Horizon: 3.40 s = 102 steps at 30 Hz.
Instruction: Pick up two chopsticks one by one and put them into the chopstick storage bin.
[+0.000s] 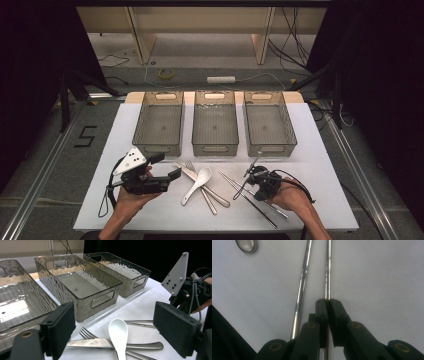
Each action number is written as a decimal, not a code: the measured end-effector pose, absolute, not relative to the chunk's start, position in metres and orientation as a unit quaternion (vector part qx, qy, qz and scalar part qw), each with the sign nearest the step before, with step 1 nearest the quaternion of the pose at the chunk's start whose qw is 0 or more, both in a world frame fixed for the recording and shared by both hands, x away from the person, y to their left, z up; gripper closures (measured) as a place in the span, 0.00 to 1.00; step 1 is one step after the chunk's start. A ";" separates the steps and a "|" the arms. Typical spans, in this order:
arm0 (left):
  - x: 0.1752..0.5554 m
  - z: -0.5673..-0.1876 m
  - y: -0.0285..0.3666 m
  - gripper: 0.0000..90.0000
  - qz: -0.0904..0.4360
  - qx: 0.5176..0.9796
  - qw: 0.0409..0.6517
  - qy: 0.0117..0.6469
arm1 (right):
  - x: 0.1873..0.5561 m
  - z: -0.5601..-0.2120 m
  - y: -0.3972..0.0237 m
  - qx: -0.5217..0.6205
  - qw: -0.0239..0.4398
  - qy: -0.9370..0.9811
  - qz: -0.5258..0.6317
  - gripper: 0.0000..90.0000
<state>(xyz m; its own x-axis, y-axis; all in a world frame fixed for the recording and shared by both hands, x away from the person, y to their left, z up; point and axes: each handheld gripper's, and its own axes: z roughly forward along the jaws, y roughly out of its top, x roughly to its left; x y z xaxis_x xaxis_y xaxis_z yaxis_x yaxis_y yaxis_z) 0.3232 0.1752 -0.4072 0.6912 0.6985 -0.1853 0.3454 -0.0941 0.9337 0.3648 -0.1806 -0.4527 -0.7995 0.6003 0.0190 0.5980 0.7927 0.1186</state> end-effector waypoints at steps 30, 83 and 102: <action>0.343 -0.411 0.105 0.21 0.082 0.849 0.456 0.256 | 0.346 -0.399 -0.141 0.168 0.058 0.976 0.125 0.96; 0.326 -0.432 0.059 0.95 -0.007 0.936 0.341 0.092 | 0.328 -0.395 -0.119 0.075 0.051 0.989 0.115 0.80; 0.344 -0.426 0.081 0.95 0.016 0.911 0.358 0.205 | 0.337 -0.364 -0.167 0.225 0.084 0.926 0.293 0.46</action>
